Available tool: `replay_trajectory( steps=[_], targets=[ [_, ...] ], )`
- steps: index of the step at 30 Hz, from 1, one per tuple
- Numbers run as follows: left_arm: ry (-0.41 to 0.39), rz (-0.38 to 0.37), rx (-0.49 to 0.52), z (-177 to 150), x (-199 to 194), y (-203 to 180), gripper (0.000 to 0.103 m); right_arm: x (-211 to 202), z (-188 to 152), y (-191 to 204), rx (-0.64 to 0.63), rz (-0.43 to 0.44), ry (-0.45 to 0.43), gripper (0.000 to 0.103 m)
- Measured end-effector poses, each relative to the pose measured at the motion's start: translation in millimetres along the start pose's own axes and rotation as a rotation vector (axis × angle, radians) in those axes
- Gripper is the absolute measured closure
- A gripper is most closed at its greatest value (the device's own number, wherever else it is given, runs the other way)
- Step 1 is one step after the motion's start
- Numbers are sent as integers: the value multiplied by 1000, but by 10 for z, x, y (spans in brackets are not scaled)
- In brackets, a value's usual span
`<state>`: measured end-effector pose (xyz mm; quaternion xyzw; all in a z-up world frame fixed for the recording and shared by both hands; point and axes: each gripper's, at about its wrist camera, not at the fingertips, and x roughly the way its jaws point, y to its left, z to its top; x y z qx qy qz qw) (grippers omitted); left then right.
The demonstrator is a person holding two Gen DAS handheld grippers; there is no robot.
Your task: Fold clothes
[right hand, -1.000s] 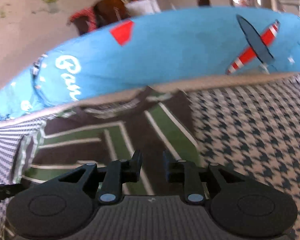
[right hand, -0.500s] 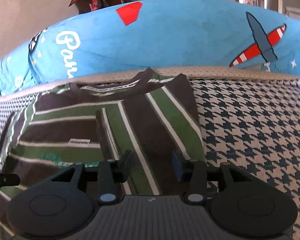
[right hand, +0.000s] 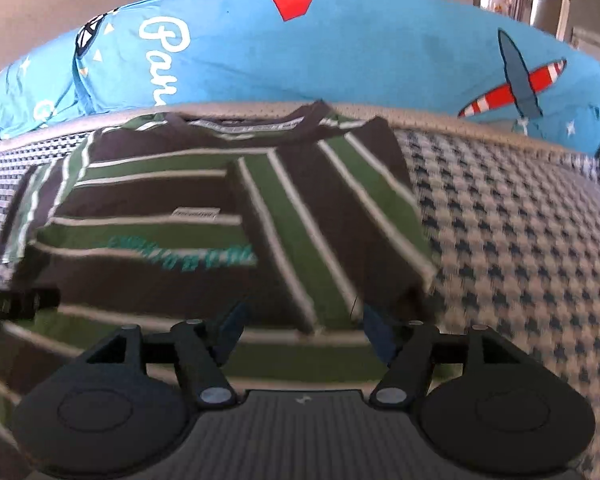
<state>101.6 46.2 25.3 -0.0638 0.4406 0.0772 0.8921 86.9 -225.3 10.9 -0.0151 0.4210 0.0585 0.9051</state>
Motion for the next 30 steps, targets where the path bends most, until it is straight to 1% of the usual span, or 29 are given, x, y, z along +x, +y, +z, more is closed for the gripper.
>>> replay_trajectory(
  steps=[2,5,6,7,8,9,11,13,16,20,23,30],
  targets=[
    [-14,-2,-59,80,6,188,0,-50,-58,8,25,26,13,36],
    [-26,3,-135,166,17,425,1,-93,-135,54,35,37,25,36],
    [-30,2,-155,187,15,494,1,-98,-151,81,26,40,27,34],
    [-36,1,-169,211,17,548,4,-99,-162,115,7,43,28,31],
    [-44,1,-173,241,29,578,7,-91,-164,147,-13,44,29,31],
    [-52,0,-178,270,41,608,9,-74,-161,176,-33,40,29,31],
    [-58,-7,-199,326,77,683,17,-40,-158,210,-56,27,28,31],
    [-44,-25,-236,366,141,765,24,-15,-159,225,-64,24,28,28],
    [-23,-52,-284,415,263,860,32,5,-158,260,-82,21,31,25],
    [2,-90,-321,459,407,946,38,23,-163,294,-103,22,33,21],
    [17,-97,-343,480,495,987,38,35,-158,311,-114,21,35,19],
    [-4,-93,-339,496,578,980,38,48,-149,319,-128,21,37,16]
  ],
)
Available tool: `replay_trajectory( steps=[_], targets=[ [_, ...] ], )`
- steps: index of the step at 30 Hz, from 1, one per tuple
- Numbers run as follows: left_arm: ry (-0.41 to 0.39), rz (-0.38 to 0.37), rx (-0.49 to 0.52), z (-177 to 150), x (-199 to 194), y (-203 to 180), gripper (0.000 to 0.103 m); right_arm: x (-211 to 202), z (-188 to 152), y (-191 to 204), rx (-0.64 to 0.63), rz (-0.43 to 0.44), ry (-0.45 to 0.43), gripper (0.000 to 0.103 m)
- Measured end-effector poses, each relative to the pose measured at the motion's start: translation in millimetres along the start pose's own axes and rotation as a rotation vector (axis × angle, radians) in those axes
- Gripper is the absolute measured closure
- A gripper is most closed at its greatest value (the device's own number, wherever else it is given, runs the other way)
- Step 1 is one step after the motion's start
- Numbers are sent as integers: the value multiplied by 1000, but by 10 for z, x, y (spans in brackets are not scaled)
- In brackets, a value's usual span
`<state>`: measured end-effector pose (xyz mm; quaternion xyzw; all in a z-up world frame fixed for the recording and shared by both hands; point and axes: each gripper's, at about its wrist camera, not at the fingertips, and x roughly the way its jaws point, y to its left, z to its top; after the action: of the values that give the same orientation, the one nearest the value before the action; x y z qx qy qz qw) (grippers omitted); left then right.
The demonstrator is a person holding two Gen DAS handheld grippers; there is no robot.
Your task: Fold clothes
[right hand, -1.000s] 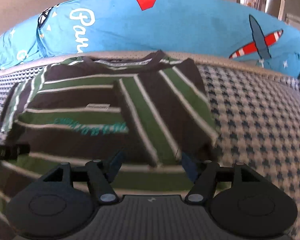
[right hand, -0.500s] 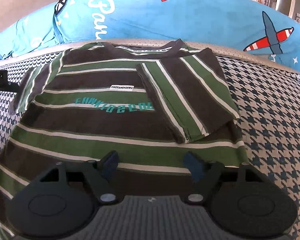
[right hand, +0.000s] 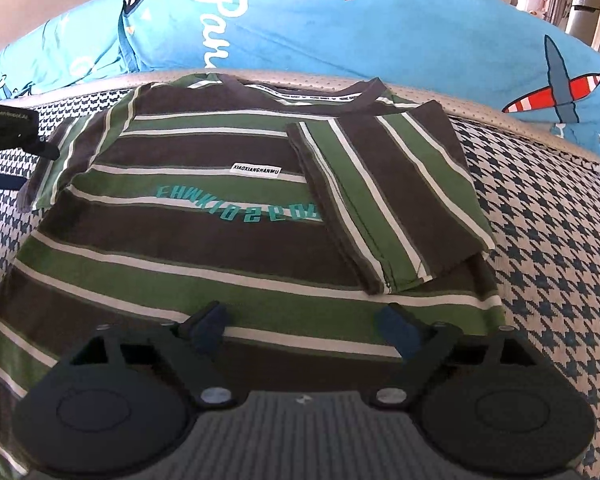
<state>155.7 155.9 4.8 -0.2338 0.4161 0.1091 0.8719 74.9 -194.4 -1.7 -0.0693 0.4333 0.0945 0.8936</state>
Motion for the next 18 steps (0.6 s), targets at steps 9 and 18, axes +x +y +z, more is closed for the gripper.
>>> replay_trajectory(
  steps=[9,18],
  targets=[
    [-5,-10,-15,19,43,-32,76,22,-2,19,-17,-3,-3,12],
    [-6,7,1,-29,33,-126,94,30,-1,36,-23,-6,-4,10]
  ],
)
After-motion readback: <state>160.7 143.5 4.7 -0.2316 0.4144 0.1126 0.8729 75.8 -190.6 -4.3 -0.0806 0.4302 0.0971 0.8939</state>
